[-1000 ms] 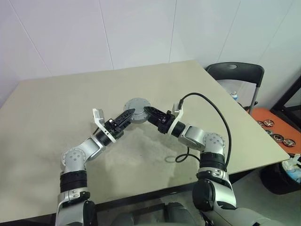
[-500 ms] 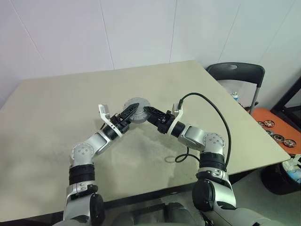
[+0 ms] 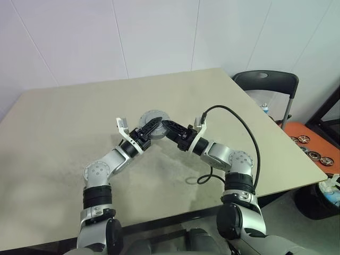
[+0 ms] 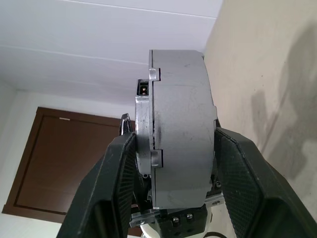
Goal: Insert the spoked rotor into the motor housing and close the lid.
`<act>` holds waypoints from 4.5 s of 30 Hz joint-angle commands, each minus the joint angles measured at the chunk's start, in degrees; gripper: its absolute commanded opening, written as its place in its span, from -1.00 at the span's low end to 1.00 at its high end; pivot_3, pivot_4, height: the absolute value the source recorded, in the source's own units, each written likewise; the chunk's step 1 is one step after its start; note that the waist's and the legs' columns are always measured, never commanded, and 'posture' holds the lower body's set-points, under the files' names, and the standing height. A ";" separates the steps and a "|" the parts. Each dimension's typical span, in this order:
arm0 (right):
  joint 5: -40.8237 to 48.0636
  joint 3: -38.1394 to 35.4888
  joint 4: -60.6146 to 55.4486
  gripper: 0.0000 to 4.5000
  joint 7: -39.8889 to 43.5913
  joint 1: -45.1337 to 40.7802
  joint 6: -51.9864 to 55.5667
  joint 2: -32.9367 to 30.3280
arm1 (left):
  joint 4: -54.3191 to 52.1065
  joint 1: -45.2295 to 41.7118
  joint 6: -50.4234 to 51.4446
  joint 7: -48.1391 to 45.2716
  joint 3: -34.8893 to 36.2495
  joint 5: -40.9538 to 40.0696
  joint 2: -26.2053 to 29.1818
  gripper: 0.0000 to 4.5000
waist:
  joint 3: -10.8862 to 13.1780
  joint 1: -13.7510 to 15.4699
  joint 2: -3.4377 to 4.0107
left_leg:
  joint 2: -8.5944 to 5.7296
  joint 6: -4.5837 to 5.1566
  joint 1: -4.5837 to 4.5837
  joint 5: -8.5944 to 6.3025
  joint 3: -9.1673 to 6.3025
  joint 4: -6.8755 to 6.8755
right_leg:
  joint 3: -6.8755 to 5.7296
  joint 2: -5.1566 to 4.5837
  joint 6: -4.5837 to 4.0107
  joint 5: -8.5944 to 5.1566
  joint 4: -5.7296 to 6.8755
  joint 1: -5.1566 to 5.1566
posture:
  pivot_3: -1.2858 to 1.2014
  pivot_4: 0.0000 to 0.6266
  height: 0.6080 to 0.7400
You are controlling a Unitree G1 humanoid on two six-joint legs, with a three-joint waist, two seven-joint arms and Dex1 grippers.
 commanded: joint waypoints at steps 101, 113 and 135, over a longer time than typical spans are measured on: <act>-9.22 8.09 5.32 0.82 3.48 -1.48 -6.50 -1.72 | 17.69 23.29 -15.67 -26.38 18.82 20.27 49.47 0.81 | -0.46 -1.92 -0.27 | 0.12 -0.12 0.20 0.06 -0.03 -0.06 | -0.01 0.10 -0.07 0.05 0.65 -0.21 | 0.03 -1.00 1.00; -10.32 10.10 4.37 0.82 8.15 -4.24 -4.81 -6.04 | 31.76 14.29 -23.63 -38.86 13.60 29.28 62.63 0.81 | -0.37 -1.52 -0.16 | 0.10 -0.12 0.23 0.07 -0.10 -0.02 | -0.16 0.09 -0.06 0.04 0.62 -0.09 | 0.03 -1.00 1.00; -40.74 50.77 -16.35 0.82 61.95 -12.78 -39.76 -35.51 | -14.20 4.97 -20.31 -56.96 -15.25 31.03 53.80 0.81 | -0.40 -0.49 -0.33 | 0.08 -0.04 0.08 0.01 0.07 0.01 | -0.07 -0.01 0.11 -0.07 0.60 -0.29 | 0.03 -1.00 1.00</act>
